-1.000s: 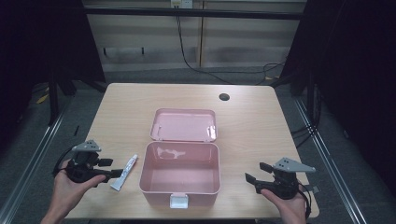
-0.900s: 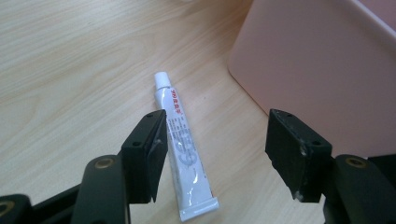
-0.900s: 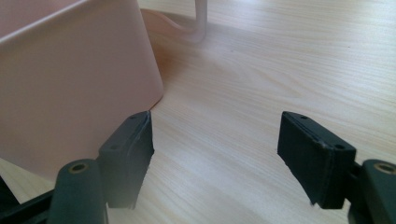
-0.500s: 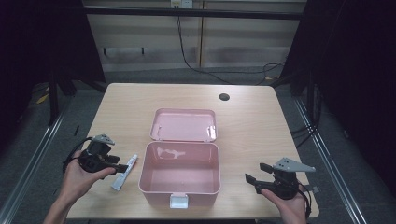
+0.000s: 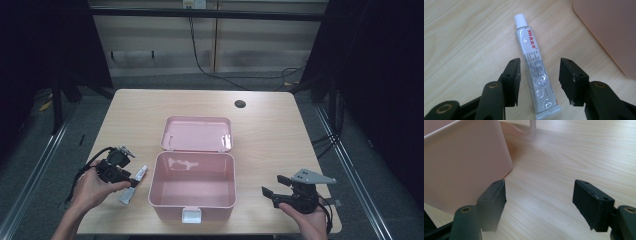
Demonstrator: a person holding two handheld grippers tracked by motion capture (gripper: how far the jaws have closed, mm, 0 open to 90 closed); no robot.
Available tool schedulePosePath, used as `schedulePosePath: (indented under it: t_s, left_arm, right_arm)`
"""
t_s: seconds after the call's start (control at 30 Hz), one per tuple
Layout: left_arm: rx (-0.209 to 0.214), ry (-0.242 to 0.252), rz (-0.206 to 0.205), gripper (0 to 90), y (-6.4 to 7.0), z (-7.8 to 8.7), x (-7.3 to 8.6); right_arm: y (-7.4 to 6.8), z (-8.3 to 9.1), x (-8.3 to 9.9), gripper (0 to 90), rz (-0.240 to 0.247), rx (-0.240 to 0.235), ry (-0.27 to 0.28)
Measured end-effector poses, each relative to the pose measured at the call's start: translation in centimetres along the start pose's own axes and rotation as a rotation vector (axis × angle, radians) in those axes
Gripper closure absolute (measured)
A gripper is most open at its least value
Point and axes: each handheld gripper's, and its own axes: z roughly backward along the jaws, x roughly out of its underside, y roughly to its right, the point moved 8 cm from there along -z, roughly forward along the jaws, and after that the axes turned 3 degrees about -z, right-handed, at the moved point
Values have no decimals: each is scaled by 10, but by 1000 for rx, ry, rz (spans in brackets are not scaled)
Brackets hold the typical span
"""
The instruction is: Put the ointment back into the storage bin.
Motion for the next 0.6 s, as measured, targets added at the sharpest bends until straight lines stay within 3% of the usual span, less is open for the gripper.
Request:
schedulePosePath:
  t_s: [0.1, 0.27, 0.6]
  left_arm:
    - [2, -2, 8, 505, -1, -3, -3]
    - [-1, -66, -5, 533, -3, -9, -2]
    - [-16, -82, 1, 544, -2, -19, -3]
  right_arm:
    - [-2, -1, 0, 266, 3, -6, -5]
    - [-3, -2, 1, 266, 7, -11, -9]
    - [-4, -2, 1, 266, 8, -16, -16]
